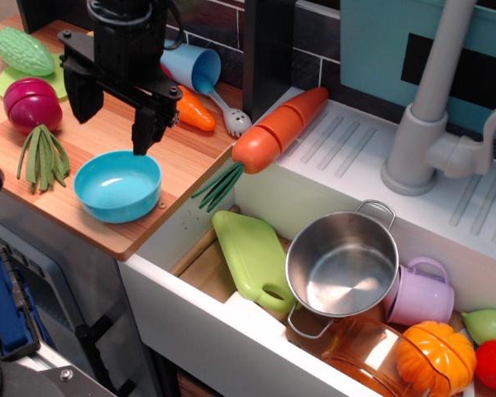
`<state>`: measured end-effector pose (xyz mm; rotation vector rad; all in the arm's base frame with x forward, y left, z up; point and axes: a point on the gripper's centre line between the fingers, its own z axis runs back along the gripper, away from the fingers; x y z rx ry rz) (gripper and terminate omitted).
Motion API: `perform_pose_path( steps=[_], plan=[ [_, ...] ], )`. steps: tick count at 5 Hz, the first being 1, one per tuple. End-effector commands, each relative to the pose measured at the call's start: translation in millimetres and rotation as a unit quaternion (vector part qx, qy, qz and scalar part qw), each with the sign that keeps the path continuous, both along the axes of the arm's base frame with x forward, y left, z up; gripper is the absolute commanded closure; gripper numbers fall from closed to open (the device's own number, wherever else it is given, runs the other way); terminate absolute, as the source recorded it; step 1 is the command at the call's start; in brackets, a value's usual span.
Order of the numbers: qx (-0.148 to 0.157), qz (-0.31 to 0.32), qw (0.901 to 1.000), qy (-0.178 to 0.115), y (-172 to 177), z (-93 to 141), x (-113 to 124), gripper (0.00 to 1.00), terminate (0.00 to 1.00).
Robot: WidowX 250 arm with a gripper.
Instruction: Lift bowl
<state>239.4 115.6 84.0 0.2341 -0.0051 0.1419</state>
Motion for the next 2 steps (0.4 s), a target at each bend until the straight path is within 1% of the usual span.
perform_pose_path(
  steps=[1, 2],
  plan=[
    [-0.008, 0.069, 0.9973, -0.024, 4.9, 6.3, 24.0, 0.0, 0.0],
    [-0.017, 0.117, 0.9917, -0.05, 0.6, -4.9, 32.4, 0.0, 0.0]
  ],
)
